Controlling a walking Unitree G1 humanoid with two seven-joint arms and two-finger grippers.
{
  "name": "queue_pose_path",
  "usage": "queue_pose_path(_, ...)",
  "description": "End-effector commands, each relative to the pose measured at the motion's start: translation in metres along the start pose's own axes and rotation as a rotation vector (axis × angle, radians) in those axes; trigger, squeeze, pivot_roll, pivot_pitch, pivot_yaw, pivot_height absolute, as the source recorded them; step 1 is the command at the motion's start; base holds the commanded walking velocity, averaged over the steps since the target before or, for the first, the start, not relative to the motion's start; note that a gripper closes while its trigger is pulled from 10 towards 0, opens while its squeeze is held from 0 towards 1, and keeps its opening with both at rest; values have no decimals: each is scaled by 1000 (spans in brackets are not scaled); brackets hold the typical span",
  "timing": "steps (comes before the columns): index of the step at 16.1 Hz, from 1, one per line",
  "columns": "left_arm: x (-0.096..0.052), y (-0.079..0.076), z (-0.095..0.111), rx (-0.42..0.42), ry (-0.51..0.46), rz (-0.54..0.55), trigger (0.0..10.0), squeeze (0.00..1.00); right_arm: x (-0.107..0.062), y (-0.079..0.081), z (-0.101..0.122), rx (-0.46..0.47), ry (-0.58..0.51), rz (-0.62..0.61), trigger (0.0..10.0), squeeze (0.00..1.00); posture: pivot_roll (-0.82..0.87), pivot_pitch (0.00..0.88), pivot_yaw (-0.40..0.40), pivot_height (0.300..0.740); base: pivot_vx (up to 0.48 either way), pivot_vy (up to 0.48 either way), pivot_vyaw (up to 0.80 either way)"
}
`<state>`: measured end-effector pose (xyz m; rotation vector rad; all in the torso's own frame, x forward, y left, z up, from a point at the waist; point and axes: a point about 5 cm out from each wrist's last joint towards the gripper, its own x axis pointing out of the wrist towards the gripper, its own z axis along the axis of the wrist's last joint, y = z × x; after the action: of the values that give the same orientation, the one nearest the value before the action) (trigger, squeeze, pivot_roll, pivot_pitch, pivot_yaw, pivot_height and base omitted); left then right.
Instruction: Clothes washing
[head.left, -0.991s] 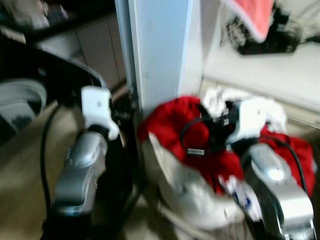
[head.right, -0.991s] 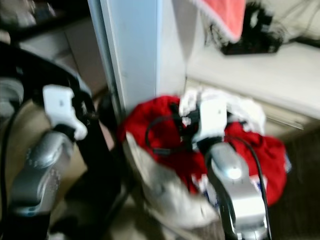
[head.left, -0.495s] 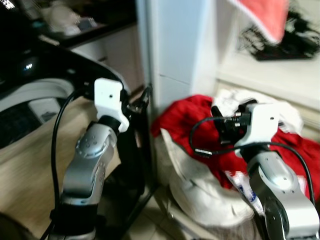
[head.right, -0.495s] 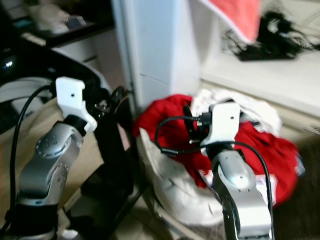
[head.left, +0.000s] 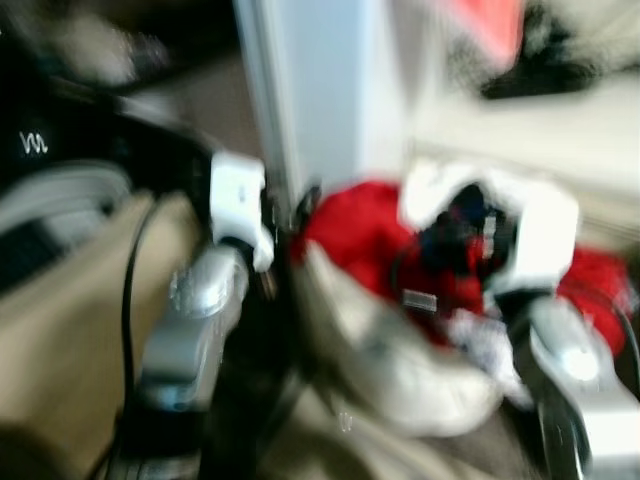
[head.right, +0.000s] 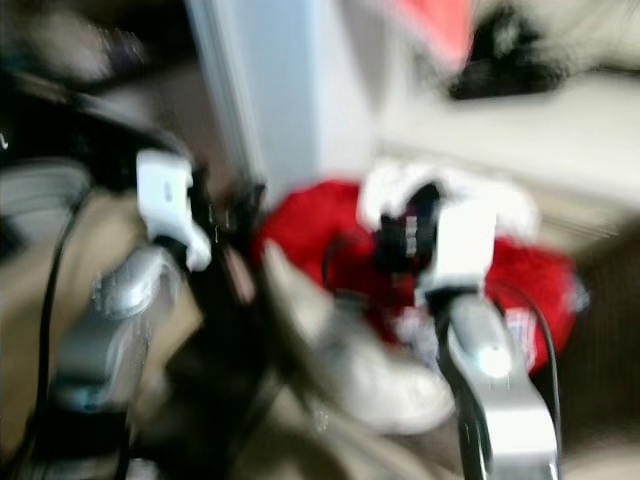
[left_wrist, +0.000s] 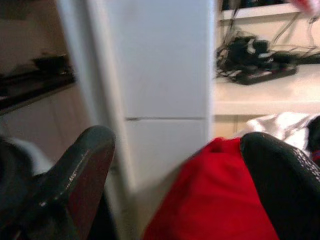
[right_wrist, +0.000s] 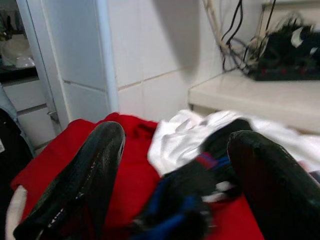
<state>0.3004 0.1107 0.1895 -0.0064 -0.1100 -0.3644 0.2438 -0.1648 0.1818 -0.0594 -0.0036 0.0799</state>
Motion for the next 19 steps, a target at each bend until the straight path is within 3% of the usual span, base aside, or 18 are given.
queue_pose_path(1,-2,7,2,15,0,21,10000,0,1,4,2,3,0,18,10000,0,-133,0,70,740,0,337,0)
queue_pose_path(4,-2,7,-1,94,25,52,10000,0,3,4,3,0,-2,28,10000,0,-129,0,59,740,0,-160,0)
queue_pose_path(7,-2,4,-3,75,36,40,10000,0,4,4,3,-6,-3,33,10000,0,-127,0,53,740,0,-480,0)
queue_pose_path(9,-2,3,-6,10,47,50,10000,0,5,4,3,-7,0,37,10000,0,-127,0,47,740,0,0,0)
queue_pose_path(16,-1,1,-3,-12,30,72,10000,0,9,1,1,27,29,69,10000,0,-121,0,25,740,0,0,0)
queue_pose_path(19,-1,7,-5,28,43,77,10000,0,8,5,-4,33,48,71,10000,0,-120,0,36,740,0,0,0)
